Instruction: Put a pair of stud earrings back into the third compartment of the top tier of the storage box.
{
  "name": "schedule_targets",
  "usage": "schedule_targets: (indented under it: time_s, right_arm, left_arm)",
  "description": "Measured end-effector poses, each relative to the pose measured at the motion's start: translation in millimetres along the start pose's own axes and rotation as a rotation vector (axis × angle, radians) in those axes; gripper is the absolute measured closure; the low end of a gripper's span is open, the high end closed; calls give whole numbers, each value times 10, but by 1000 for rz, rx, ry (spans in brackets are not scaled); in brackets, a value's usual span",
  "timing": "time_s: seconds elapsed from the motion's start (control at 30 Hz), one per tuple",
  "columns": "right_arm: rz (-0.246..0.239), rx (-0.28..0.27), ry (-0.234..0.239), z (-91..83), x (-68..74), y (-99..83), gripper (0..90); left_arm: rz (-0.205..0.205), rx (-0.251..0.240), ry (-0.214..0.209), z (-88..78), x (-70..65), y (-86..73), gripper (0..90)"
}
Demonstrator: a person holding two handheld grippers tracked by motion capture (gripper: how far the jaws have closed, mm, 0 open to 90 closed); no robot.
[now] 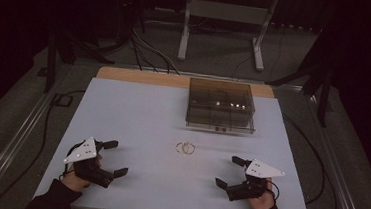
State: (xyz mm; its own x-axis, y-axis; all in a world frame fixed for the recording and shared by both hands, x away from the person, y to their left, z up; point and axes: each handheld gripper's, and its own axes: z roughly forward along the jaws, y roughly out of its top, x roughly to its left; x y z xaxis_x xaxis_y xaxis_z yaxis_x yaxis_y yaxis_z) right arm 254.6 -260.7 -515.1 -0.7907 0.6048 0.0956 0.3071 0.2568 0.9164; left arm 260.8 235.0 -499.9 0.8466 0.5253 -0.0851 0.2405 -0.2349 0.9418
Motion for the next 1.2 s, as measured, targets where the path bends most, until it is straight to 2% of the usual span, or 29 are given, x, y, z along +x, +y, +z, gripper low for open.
schedule_targets:
  time_s: [0.2,0.33,0.37,0.4,0.43,0.5,0.57,0.73,0.83,0.97,1.03,1.1,1.2]
  right_arm:
    - [-11,-2,-13,-3,9,10,0]
    - [-15,21,-28,8,20,11,0]
    - [-14,30,-37,16,18,12,0]
    - [-6,36,-37,22,14,10,0]
    - [-2,39,-36,25,11,8,0]
    - [5,41,-37,26,12,14,0]
    - [27,14,-28,4,23,65,0]
    - [4,-11,-41,-36,89,190,0]
    - [-2,-12,-26,-36,115,269,0]
    - [2,-23,-13,-32,131,320,0]
    - [5,-34,5,3,138,420,0]
    - [5,-41,3,26,137,472,0]
    - [2,-48,6,66,130,550,0]
  left_arm:
    - [-6,20,-14,47,-21,-26,4]
    - [-12,11,-13,54,-31,-19,4]
    - [-32,3,-11,57,-24,-16,4]
    - [-32,3,-11,57,-24,-16,4]
    - [-30,-1,8,57,-29,-13,5]
    - [-30,-4,6,54,-31,-11,5]
    - [-30,-12,6,51,-34,-10,4]
    - [-28,-13,-12,61,-54,-2,5]
    - [-23,-19,-14,68,-63,10,4]
    - [-22,-26,-7,71,-64,16,5]
    - [-24,-44,4,63,-51,17,5]
    - [-20,-58,15,56,-47,17,5]
    - [-30,-56,15,47,-40,20,5]
